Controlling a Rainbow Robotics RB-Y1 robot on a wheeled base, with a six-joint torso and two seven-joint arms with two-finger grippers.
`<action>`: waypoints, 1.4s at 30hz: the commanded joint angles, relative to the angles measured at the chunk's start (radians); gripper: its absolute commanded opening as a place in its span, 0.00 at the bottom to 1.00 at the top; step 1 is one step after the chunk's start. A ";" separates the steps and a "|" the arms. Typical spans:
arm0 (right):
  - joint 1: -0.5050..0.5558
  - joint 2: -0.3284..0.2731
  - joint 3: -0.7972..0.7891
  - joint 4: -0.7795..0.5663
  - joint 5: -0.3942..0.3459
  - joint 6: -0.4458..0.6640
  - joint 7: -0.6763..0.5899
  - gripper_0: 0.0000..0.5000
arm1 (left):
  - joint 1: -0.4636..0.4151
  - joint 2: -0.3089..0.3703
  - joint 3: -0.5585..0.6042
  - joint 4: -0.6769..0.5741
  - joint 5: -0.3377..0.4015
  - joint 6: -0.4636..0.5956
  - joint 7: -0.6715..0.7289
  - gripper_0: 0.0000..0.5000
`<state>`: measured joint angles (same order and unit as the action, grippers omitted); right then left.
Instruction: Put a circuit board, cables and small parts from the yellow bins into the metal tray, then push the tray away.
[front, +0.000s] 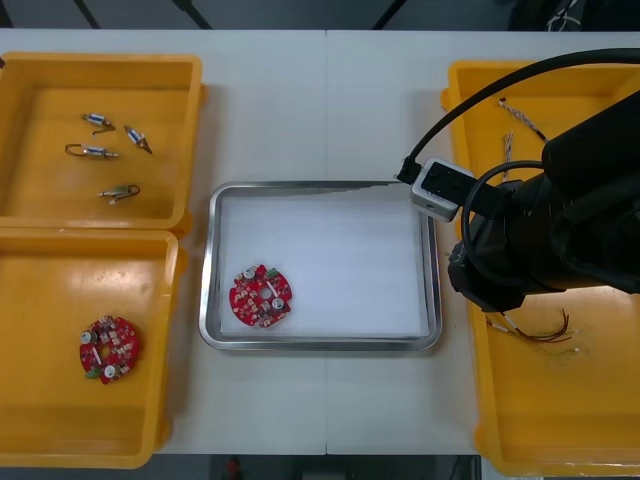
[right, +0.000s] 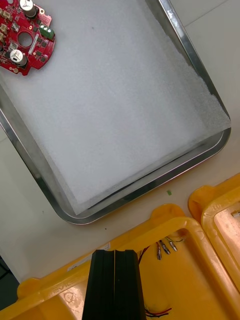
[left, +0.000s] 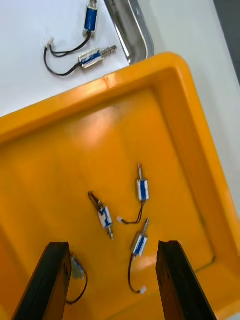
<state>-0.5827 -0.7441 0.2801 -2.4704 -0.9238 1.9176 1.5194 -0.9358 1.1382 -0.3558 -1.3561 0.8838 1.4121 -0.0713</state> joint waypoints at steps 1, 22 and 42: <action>-0.026 -0.043 0.001 -0.018 -0.007 0.002 -0.021 0.12 | -0.094 -0.035 -0.049 0.063 -0.063 -0.085 -0.031 1.00; 0.153 -0.077 -0.309 0.018 -0.093 0.002 -0.028 1.00 | -0.144 -0.196 -0.166 0.302 -0.313 -0.384 -0.024 1.00; 0.492 -0.130 -0.575 0.025 -0.092 0.002 -0.005 1.00 | -0.143 -0.267 -0.356 0.423 -0.407 -0.599 0.024 1.00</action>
<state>-0.1487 -0.8385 -0.2644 -2.4438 -1.0278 1.9176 1.5195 -1.0288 0.8869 -0.6871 -0.9304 0.4909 0.8296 -0.0717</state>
